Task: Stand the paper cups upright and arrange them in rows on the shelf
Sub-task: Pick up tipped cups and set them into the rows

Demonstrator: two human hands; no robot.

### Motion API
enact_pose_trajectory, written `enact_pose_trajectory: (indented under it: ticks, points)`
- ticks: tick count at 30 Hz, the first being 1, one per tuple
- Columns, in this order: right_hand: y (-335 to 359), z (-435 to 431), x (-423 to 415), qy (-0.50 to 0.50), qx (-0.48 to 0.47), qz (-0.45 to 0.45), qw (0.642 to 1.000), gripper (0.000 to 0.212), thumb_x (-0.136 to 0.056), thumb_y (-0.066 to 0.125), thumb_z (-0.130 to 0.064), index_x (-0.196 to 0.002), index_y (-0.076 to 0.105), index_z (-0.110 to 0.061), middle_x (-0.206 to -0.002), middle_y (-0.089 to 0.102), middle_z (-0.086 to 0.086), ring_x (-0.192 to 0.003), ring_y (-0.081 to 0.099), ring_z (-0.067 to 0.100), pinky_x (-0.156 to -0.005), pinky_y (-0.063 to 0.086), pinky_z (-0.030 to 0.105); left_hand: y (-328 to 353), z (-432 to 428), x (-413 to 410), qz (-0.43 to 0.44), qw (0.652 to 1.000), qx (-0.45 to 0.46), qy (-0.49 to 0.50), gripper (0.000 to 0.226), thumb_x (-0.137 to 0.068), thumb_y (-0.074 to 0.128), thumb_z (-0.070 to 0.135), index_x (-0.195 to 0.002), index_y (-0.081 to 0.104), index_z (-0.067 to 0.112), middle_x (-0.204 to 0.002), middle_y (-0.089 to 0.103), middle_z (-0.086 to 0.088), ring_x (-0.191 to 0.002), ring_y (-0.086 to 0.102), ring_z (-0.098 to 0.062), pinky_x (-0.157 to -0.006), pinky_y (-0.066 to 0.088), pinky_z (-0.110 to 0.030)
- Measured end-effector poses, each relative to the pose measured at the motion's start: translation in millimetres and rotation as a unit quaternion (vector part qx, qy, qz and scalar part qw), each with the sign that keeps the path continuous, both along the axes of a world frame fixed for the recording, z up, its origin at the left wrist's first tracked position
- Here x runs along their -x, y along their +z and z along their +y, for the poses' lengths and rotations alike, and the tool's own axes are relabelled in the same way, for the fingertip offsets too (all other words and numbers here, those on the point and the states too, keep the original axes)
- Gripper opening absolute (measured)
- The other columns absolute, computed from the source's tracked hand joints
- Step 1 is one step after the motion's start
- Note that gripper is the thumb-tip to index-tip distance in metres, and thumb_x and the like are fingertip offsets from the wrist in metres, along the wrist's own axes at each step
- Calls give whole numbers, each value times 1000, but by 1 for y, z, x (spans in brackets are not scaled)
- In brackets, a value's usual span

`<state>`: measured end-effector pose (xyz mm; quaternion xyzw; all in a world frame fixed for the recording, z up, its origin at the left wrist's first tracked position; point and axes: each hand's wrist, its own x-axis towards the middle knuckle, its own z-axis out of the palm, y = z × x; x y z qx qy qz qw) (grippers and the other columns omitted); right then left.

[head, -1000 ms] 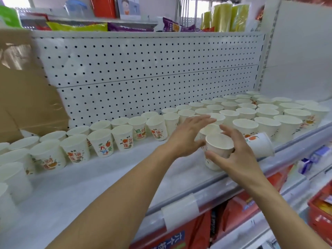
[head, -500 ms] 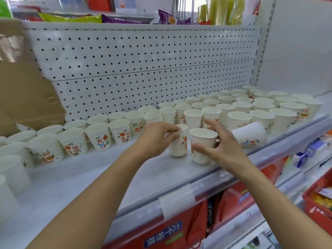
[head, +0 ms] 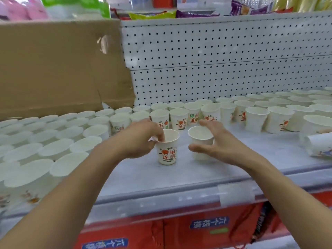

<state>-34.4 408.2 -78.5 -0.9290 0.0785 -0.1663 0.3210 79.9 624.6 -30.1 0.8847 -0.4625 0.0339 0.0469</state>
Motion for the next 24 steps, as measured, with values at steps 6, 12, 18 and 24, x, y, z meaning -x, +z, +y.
enact_pose_trajectory:
  ticks: [6,12,18,24]
  points:
    - [25,-25,6,42,-63,31,997,79,-63,56,-84,-135,40,-53,-135,46,-17,-124,43,0,-107,35,36,25,18,2,151,986,74,-5,78,-73,76,50,-140,38,39,-135,42,25,-123,42,0,-105,38,-29]
    - [30,-22,-9,66,-54,34,996,50,-75,75,-44,-122,59,-42,-117,61,-26,-109,54,-9,-104,43,31,19,-8,-7,110,993,25,37,65,-66,71,67,-116,65,26,-114,66,8,-98,61,-12,-88,52,-40]
    - [19,5,-35,71,4,-3,997,31,-86,66,-35,-117,66,-33,-116,61,-21,-99,54,-11,-75,41,9,29,16,-37,109,993,-15,42,41,-65,74,54,-88,71,19,-79,68,4,-77,62,-17,-65,46,-34]
    - [25,36,-72,29,36,8,999,24,-95,53,-20,-111,70,-19,-100,67,-2,-78,56,7,-59,41,21,38,38,-63,130,987,-24,89,35,-70,80,39,-101,73,25,-89,71,13,-89,65,-11,-79,52,-32]
